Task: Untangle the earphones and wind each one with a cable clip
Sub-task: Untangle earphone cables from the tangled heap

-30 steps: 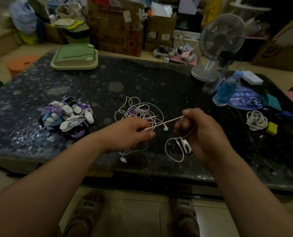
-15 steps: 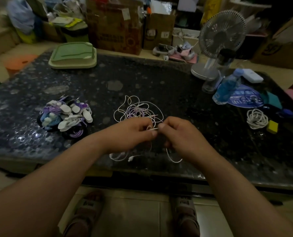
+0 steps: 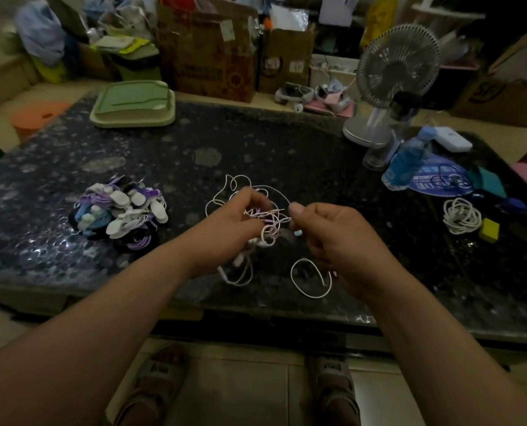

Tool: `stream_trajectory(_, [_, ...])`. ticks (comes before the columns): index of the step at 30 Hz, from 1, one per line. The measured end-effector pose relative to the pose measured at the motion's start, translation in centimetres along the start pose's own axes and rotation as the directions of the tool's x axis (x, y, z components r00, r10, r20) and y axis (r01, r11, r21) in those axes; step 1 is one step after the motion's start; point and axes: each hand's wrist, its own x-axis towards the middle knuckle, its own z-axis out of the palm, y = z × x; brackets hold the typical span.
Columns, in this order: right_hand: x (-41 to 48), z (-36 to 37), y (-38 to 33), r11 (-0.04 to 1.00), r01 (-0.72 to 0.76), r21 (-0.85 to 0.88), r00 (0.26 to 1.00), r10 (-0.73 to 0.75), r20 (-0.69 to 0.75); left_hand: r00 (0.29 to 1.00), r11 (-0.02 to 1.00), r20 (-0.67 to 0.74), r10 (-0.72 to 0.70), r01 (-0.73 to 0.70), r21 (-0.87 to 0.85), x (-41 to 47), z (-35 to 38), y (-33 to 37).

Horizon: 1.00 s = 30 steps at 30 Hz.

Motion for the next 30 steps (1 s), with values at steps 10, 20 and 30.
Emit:
stream_trajectory(10, [0.1, 0.2, 0.1, 1.0, -0.01, -0.027, 0.996, 0.007, -0.092, 0.972, 0.972, 0.091, 0.218, -0.225, 0.073, 0.0, 1.1, 0.1])
stream_trajectory(20, [0.1, 0.2, -0.4, 0.979, -0.089, 0.182, 0.969, 0.128, -0.213, 1.0, 0.944, -0.006, 0.011, -0.012, -0.33, -0.2, 0.4, 0.0])
stream_trajectory(30, [0.0, 0.4, -0.4, 1.0, 0.008, -0.015, 0.977, -0.011, -0.213, 0.998, 0.959, -0.046, -0.038, 0.024, -0.281, 0.1, -0.9, -1.7])
